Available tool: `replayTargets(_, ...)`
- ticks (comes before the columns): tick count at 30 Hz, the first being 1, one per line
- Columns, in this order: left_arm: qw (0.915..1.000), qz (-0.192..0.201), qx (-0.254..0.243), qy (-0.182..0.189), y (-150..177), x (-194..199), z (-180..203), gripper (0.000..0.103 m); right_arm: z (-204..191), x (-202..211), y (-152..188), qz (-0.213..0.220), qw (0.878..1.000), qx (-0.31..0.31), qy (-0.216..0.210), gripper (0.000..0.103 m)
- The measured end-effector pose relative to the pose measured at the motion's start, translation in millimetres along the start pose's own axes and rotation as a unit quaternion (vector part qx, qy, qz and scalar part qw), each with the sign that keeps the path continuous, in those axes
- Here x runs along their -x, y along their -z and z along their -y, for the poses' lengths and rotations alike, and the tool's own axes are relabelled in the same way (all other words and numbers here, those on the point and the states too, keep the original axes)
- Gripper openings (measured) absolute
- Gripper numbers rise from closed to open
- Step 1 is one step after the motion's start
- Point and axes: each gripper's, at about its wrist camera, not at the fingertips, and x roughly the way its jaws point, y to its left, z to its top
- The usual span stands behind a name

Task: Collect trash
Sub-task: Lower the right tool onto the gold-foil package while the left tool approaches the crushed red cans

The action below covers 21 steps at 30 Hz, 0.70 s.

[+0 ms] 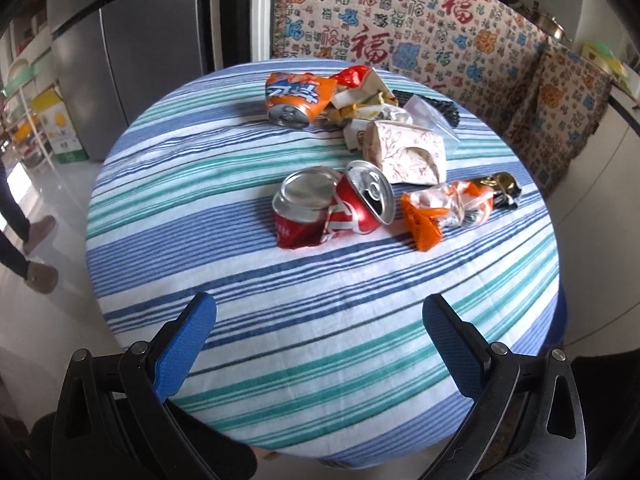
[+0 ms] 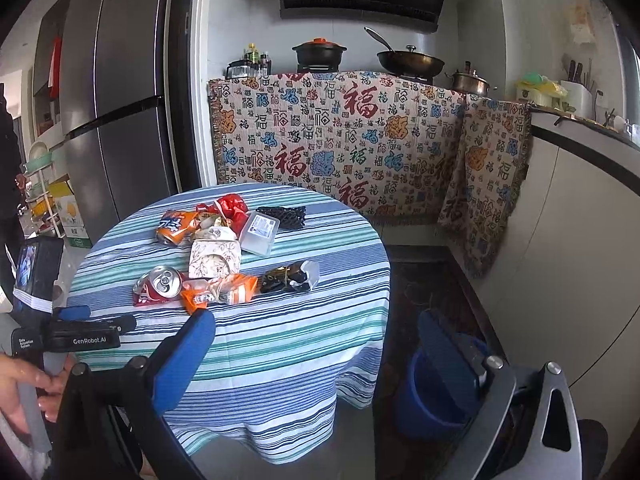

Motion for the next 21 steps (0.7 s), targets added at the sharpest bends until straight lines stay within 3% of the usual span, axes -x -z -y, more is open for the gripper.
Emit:
replayTargets(7, 0.9998, -0.007, -0.003, -0.021, -3, -15, 3, 0.103, -3, -47, 9, -0.013, 0.999, 0.019, -0.026, 0.103)
replayTargets(16, 0.9964, -0.033, -0.046, -0.064, -17, -60, 8, 0.103, -21, -185, 28, -0.171, 0.978, 0.059, -0.104, 0.103)
replayTargets(21, 0.9957, -0.038, -0.05, -0.068, -35, -75, 10, 0.103, -22, -225, 25, -0.196, 0.973, 0.056, -0.104, 0.103)
